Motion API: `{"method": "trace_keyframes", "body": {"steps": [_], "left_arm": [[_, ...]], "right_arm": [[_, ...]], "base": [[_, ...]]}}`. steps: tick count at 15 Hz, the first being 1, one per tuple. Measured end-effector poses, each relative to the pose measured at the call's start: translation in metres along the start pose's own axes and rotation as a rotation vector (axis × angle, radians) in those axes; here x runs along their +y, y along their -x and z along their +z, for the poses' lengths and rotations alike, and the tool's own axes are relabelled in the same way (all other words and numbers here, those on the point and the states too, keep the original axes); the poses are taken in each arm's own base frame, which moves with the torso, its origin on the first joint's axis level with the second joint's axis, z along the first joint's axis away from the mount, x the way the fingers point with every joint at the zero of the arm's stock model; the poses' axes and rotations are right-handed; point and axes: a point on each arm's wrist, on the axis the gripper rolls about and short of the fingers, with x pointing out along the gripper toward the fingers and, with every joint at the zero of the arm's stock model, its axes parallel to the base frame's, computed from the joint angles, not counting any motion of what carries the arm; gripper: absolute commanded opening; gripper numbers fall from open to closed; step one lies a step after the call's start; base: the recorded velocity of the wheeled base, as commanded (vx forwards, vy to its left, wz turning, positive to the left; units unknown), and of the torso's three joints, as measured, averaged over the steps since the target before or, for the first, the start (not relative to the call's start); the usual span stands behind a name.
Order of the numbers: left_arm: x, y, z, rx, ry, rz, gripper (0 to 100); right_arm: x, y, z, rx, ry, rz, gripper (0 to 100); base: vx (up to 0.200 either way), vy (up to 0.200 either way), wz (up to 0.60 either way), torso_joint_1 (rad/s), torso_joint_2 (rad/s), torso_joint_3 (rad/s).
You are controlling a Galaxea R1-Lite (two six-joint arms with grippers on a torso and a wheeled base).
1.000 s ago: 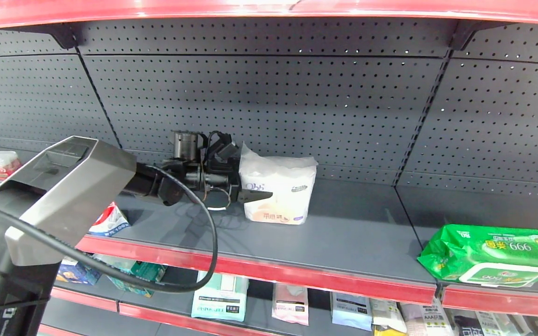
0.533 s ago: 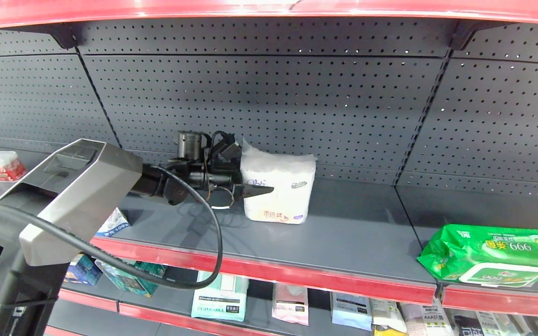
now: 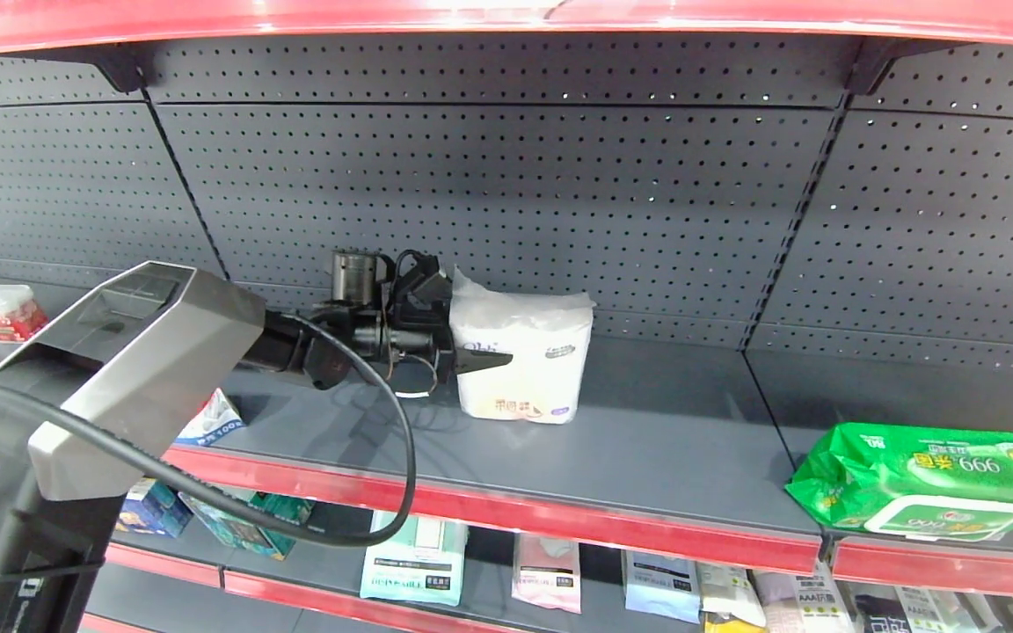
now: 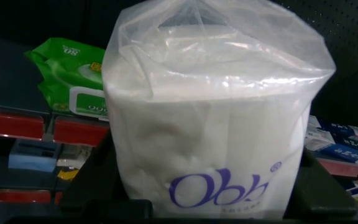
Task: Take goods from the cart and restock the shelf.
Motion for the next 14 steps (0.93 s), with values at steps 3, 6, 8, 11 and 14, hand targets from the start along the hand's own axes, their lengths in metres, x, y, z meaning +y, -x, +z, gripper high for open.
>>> {"method": "trace_keyframes", "body": {"steps": [3,6,8,11,14], "left_arm": [[-0.012,0.013,-0.001,0.02,0.077,0.003,0],[-0.024,0.027,0.0,0.027,0.107,0.012,0],[-0.029,0.034,0.001,0.02,0.098,0.019,0],[-0.042,0.043,-0.005,0.005,0.077,0.023,0],[-0.052,0.05,-0.011,-0.007,0.059,0.03,0]], "right_arm": [[0.0,0.0,0.0,0.0,0.0,0.0,0],[0.0,0.0,0.0,-0.001,0.0,-0.001,0],[0.0,0.0,0.0,-0.002,-0.001,-0.001,0],[0.0,0.0,0.001,-0.003,0.0,-0.002,0],[-0.001,0.0,0.001,-0.005,-0.001,-0.003,0]], "base": [[0.0,0.0,0.0,0.0,0.0,0.0],[0.0,0.0,0.0,0.0,0.0,0.0],[0.0,0.0,0.0,0.0,0.0,0.0],[0.0,0.0,0.0,0.0,0.0,0.0],[0.0,0.0,0.0,0.0,0.0,0.0]]}}
